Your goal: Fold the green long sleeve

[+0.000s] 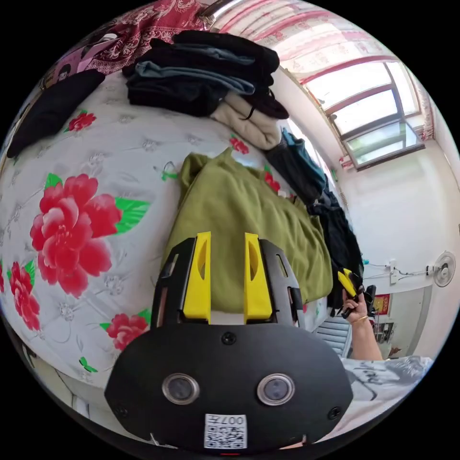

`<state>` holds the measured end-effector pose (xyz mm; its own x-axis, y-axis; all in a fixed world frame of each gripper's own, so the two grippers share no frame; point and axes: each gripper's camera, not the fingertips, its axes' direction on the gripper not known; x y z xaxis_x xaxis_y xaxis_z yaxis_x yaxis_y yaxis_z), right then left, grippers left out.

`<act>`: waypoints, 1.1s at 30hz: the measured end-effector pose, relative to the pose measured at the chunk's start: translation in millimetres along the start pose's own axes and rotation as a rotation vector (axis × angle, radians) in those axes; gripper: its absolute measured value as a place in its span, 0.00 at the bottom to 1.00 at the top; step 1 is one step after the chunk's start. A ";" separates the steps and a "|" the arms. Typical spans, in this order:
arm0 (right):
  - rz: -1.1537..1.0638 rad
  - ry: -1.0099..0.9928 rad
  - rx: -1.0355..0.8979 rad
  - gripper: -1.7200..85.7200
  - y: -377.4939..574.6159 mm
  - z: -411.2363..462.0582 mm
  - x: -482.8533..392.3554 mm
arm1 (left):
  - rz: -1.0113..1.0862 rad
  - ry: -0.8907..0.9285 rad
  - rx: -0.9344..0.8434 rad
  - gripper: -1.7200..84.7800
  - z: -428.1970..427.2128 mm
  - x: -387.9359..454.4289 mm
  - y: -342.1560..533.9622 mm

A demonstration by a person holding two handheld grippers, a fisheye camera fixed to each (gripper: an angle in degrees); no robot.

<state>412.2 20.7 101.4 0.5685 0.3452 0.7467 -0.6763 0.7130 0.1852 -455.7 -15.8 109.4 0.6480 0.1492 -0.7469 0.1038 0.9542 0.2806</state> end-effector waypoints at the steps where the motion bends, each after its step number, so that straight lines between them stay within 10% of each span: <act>1: 0.060 0.019 0.031 0.11 18.2 -13.0 20.4 | 0.003 -0.015 -0.005 0.12 -0.4 -3.0 9.3; 18: 0.353 -0.130 0.026 0.10 15.1 9.9 84.1 | 0.518 0.089 -0.090 0.12 54.3 182.2 3.4; 23: 0.351 -0.234 0.036 0.08 0.5 -4.9 73.9 | 0.691 -0.209 -0.273 0.10 129.1 217.4 16.0; 33: -0.812 0.020 -0.345 0.05 -30.3 61.8 -247.0 | 0.431 -0.031 -0.141 0.08 46.3 160.1 24.4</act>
<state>263.4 -123.8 -49.2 0.8223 -0.3399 0.4563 0.1176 0.8862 0.4481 -314.5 19.3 24.7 0.6321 0.5346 -0.5609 -0.2825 0.8331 0.4755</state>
